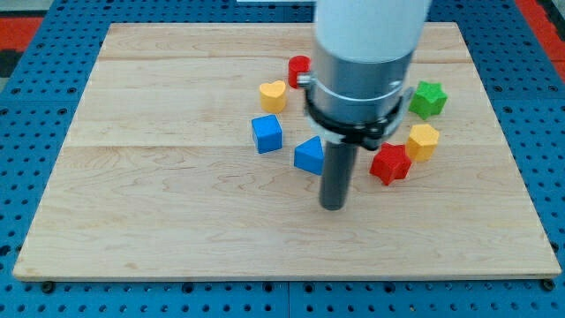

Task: Move the green star into the green circle

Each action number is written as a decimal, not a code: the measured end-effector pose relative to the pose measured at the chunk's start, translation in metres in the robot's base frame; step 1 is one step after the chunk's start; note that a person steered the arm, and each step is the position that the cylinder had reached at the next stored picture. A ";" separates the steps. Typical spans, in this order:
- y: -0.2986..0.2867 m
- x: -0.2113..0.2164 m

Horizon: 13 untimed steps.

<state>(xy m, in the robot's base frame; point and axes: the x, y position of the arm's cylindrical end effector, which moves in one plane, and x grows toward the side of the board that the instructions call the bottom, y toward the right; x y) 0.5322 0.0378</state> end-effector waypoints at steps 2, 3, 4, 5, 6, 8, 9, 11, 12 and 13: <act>0.069 -0.086; 0.102 -0.120; 0.115 -0.136; 0.116 -0.158; 0.115 -0.121; 0.204 -0.100; 0.163 -0.111; 0.199 -0.132; 0.218 -0.091; 0.219 -0.108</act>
<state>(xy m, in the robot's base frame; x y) 0.4244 0.2564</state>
